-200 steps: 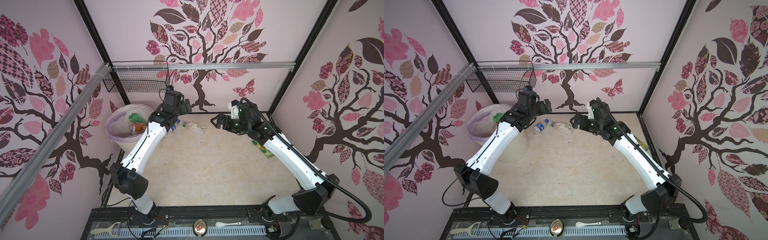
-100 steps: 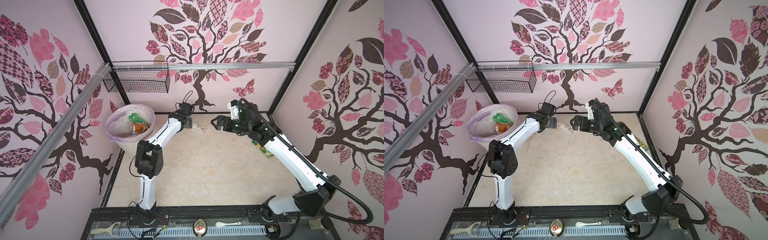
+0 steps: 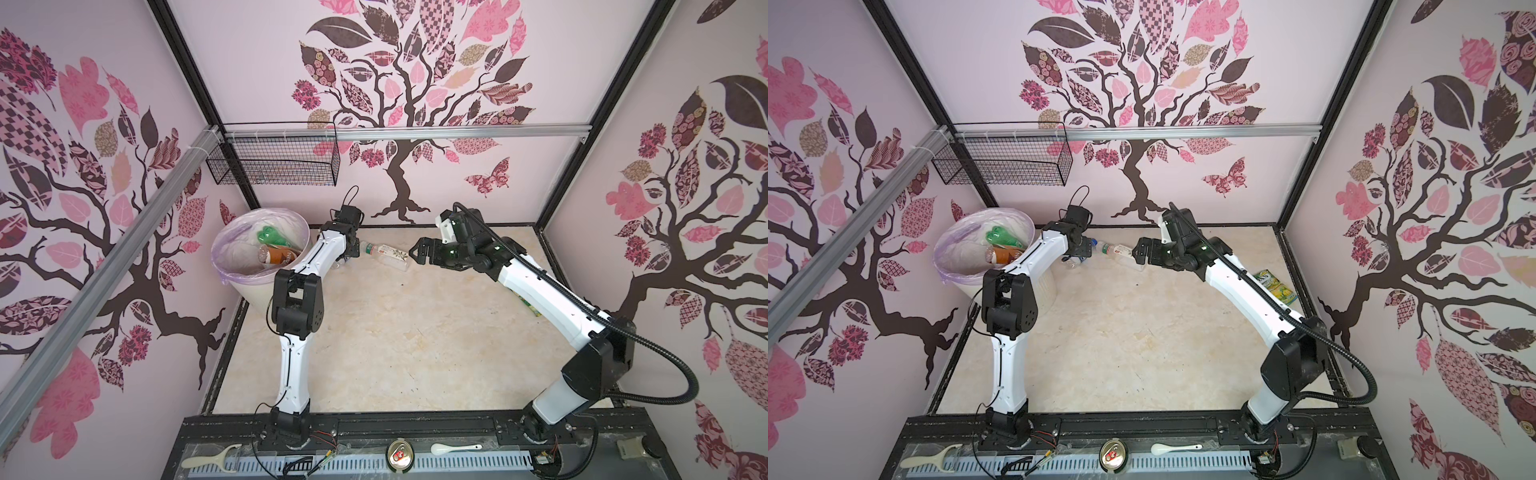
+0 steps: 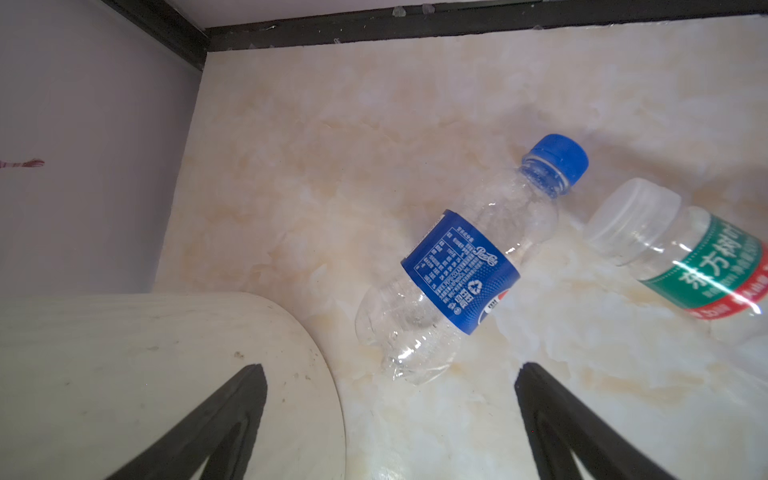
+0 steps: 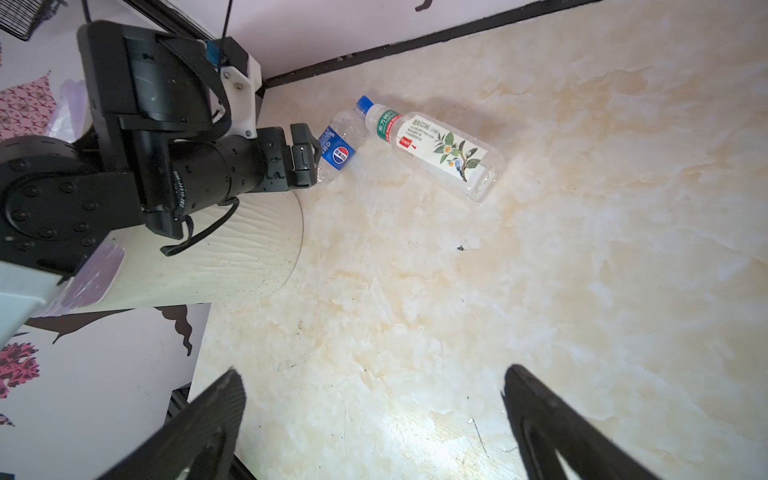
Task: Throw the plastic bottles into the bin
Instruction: 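Move the left gripper from the bin down over the blue-labelled Pepsi bottle, then close the left gripper on the Pepsi bottle and lift it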
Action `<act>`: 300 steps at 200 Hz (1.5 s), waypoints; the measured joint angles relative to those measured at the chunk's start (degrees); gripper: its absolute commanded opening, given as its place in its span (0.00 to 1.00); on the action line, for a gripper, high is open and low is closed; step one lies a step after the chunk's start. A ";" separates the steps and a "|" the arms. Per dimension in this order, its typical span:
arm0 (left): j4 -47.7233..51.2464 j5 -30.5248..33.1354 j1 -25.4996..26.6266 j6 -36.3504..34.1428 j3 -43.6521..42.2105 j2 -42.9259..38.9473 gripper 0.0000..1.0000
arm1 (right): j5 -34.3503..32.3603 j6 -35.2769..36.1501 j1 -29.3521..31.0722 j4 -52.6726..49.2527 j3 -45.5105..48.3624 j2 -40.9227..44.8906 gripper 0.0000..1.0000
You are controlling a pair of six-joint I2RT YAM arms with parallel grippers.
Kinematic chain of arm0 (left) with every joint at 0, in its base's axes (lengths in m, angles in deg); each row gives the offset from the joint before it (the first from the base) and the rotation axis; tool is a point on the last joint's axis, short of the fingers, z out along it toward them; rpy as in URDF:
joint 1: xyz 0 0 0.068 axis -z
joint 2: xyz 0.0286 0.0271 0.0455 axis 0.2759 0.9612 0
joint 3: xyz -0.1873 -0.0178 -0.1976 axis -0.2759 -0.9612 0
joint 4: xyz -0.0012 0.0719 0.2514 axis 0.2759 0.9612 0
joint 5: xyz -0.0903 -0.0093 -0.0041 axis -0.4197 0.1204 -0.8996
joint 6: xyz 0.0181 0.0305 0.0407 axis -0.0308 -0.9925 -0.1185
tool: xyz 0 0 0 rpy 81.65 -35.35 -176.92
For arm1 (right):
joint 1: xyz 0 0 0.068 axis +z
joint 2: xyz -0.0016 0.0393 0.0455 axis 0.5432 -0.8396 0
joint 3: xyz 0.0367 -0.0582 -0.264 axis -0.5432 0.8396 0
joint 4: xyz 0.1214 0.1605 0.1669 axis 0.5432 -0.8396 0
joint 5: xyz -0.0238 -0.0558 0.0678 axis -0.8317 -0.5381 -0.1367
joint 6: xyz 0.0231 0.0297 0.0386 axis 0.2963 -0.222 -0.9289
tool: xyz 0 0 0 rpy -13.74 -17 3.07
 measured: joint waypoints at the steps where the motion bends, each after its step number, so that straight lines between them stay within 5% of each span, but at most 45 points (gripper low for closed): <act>1: 0.00 -0.02 0.00 -0.02 0.07 0.04 0.98 | 0.00 0.00 0.02 0.02 -0.13 -0.17 0.99; 256: -4.55 -14.12 -3.30 3.78 8.94 12.41 0.98 | 0.11 -0.33 3.87 -2.99 -12.26 -12.26 0.99; 300: -4.63 -15.76 -3.34 4.98 8.94 12.68 0.91 | 0.04 0.52 3.87 -3.67 -13.66 -13.38 1.00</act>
